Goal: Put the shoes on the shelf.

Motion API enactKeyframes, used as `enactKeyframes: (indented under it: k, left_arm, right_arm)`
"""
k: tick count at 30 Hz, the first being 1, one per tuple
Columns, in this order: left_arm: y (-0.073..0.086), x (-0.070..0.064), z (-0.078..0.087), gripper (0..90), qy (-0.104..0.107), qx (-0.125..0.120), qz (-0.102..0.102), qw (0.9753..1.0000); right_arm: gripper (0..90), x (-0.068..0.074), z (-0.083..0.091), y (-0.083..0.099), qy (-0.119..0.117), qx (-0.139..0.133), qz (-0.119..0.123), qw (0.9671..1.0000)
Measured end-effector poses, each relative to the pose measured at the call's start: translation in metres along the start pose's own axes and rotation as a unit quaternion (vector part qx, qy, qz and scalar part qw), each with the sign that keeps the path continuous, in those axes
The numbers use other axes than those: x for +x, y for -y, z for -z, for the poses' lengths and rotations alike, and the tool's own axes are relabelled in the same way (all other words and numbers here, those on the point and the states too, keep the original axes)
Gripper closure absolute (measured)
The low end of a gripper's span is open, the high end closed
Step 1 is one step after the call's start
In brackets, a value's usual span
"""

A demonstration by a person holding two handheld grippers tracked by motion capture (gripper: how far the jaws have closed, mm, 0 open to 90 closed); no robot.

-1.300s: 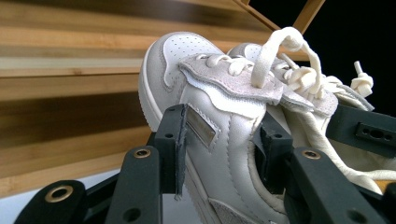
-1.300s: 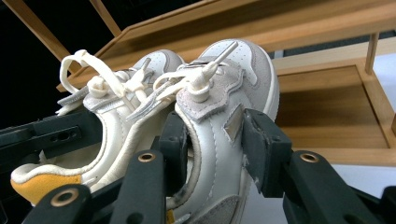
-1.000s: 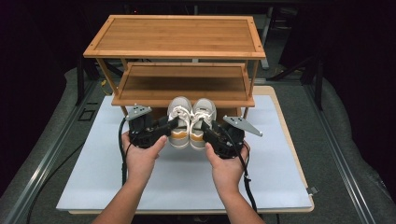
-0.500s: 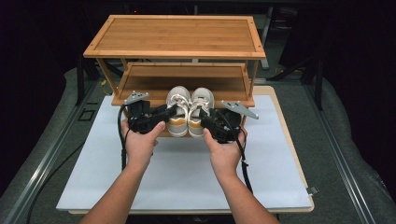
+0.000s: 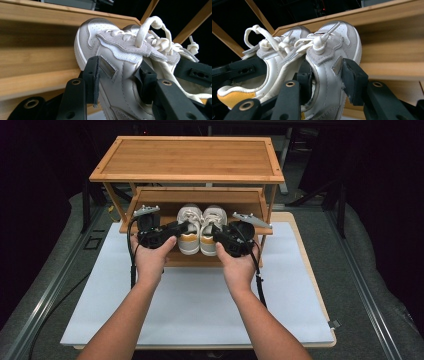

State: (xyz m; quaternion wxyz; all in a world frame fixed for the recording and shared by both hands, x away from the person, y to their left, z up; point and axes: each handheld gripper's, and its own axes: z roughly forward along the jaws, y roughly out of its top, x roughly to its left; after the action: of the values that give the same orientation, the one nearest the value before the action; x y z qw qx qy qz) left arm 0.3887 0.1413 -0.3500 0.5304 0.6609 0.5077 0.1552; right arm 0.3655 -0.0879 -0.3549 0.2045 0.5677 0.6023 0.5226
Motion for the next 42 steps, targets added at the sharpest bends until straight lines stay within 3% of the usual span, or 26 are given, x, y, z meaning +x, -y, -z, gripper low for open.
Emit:
enactKeyframes:
  k: [6,14,25,34,38,42]
  left_arm:
    - [-0.008,0.006,-0.006,60.2,-0.002,-0.001,0.004,1.0000]
    - [-0.014,0.008,-0.016,60.2,-0.002,-0.007,0.010,0.9999]
    - [-0.022,0.010,-0.031,59.6,-0.027,0.011,-0.014,0.9995]
    - [-0.022,0.019,-0.041,58.6,-0.022,0.010,0.011,0.9997]
    - [-0.025,0.019,-0.044,58.2,-0.026,0.011,0.010,0.9996]
    - [-0.026,0.020,-0.044,57.7,-0.025,0.018,0.009,0.9995]
  right_arm:
    - [61.5,0.001,-0.009,-0.010,0.001,0.004,0.009,0.9999]
    - [61.4,-0.003,-0.018,-0.019,0.003,0.001,0.003,1.0000]
    - [61.5,-0.009,-0.035,-0.022,0.017,0.014,-0.001,0.9998]
    - [61.9,-0.018,-0.049,-0.024,0.013,0.001,-0.045,0.9989]
    - [61.7,-0.017,-0.051,-0.026,0.021,0.007,-0.049,0.9985]
    - [60.0,-0.019,-0.053,-0.028,0.015,0.008,-0.052,0.9985]
